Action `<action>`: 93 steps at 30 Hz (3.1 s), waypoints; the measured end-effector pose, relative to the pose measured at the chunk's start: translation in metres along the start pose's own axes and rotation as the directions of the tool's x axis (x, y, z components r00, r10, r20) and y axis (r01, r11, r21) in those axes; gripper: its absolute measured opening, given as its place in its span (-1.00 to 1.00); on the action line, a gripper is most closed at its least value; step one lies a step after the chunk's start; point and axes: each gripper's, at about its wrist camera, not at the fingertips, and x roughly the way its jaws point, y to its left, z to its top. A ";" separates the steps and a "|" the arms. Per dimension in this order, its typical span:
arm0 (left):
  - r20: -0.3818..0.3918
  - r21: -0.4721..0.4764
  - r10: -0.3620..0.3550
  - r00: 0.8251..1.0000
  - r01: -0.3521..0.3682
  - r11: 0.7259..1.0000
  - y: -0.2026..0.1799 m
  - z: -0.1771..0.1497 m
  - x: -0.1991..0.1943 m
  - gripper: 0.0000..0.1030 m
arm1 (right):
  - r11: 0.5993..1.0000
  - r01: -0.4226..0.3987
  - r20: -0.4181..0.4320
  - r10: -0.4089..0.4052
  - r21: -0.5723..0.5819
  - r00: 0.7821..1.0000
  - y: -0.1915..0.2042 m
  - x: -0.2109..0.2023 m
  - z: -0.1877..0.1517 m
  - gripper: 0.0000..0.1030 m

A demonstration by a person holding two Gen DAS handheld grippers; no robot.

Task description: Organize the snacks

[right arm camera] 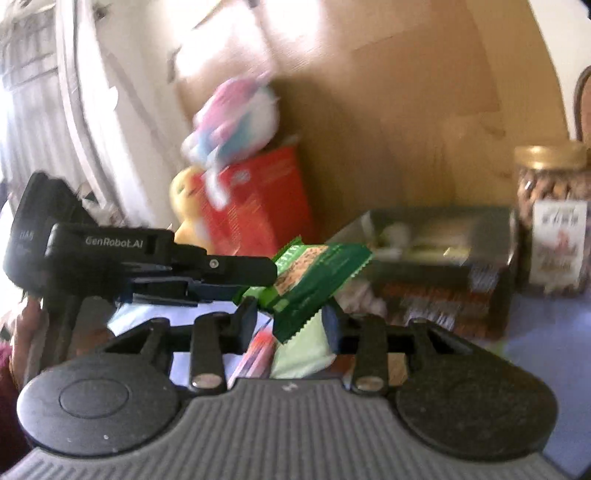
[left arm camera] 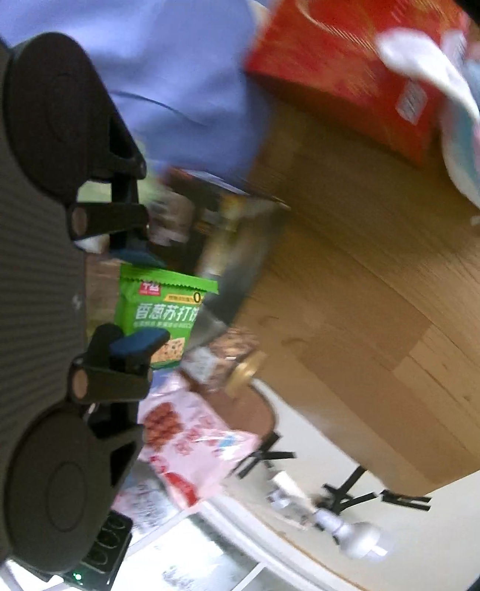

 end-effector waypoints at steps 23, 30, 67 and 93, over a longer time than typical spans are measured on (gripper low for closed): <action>-0.007 -0.089 0.169 0.986 -0.169 0.982 0.073 -0.002 0.012 0.15 | 0.994 -0.062 -0.183 0.045 -0.085 0.982 0.032 0.031 -0.056 0.00; -0.101 -0.111 0.225 0.969 -0.236 0.965 0.083 -0.035 0.020 -0.21 | 0.942 -0.040 -0.315 -0.071 -0.333 0.946 0.084 0.067 -0.092 -0.30; -0.139 0.010 0.205 0.969 -0.206 0.979 0.039 -0.097 -0.029 -0.15 | 0.943 0.106 -0.271 -0.196 -0.315 0.942 0.043 0.000 -0.105 -0.26; 0.004 0.033 0.125 0.992 -0.125 0.992 -0.005 0.050 0.099 -0.15 | 0.820 0.355 0.061 -0.369 -0.450 0.928 -0.030 0.041 0.014 -0.28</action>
